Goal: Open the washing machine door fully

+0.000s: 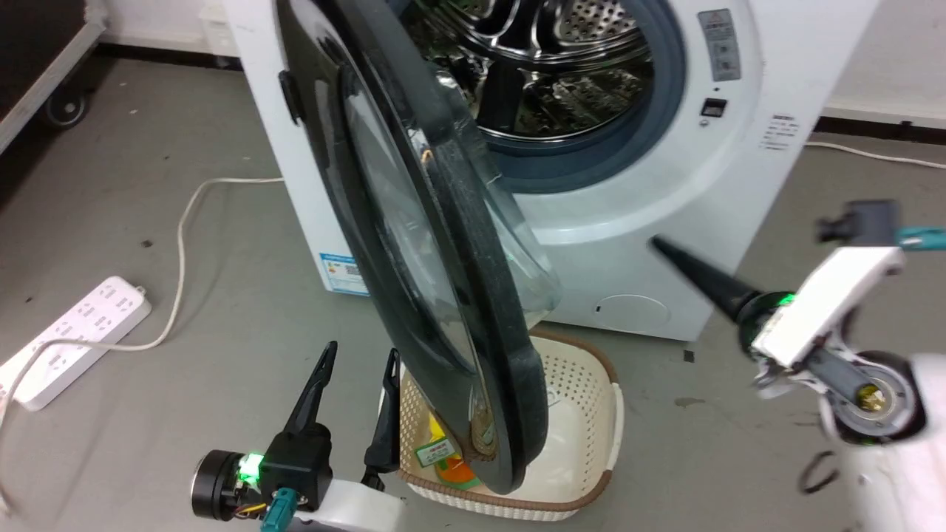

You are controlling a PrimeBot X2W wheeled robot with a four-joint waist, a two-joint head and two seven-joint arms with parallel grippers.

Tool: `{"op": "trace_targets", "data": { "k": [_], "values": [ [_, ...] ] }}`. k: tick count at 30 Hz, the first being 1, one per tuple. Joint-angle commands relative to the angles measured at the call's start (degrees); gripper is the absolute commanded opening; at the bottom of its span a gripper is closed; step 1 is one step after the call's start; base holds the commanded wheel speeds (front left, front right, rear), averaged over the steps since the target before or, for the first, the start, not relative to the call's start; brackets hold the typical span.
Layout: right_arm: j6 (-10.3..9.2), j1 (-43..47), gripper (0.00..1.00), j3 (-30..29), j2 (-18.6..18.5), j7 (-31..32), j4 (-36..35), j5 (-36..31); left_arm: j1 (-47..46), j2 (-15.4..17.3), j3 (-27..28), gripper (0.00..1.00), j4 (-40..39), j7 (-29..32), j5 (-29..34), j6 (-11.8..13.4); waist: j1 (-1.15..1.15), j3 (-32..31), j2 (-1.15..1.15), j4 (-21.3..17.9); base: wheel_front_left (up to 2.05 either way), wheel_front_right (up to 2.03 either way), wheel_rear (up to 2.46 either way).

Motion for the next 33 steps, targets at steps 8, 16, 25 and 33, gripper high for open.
{"op": "trace_targets", "data": {
  "k": [8,16,25,33],
  "values": [
    [0.07,9.6,1.0,6.7,-15.5,-35.6,-11.6,-29.3,0.8,-0.8,1.3,1.0,0.3,-0.3,-0.7,-1.2,0.0,-1.4,0.0,-3.6,0.0,0.0,0.0],
    [0.07,21.8,1.0,3.4,-10.4,-52.9,-12.8,-47.9,2.2,-1.1,2.5,1.0,0.2,-0.3,-1.1,-2.5,0.0,-2.0,0.0,-6.0,0.0,0.0,0.0],
    [0.07,31.6,1.0,0.0,0.9,-54.7,-14.1,-55.2,2.7,-1.3,2.7,1.0,0.5,-0.3,-0.7,-3.8,0.0,-2.6,0.0,-6.4,0.0,0.0,0.0],
    [0.07,33.6,1.0,-1.2,2.8,-54.7,-14.8,-56.0,3.0,-1.3,2.4,0.0,0.8,-0.3,0.5,-4.5,0.0,-3.0,0.0,-6.1,0.0,0.0,0.0]
  ]
}}
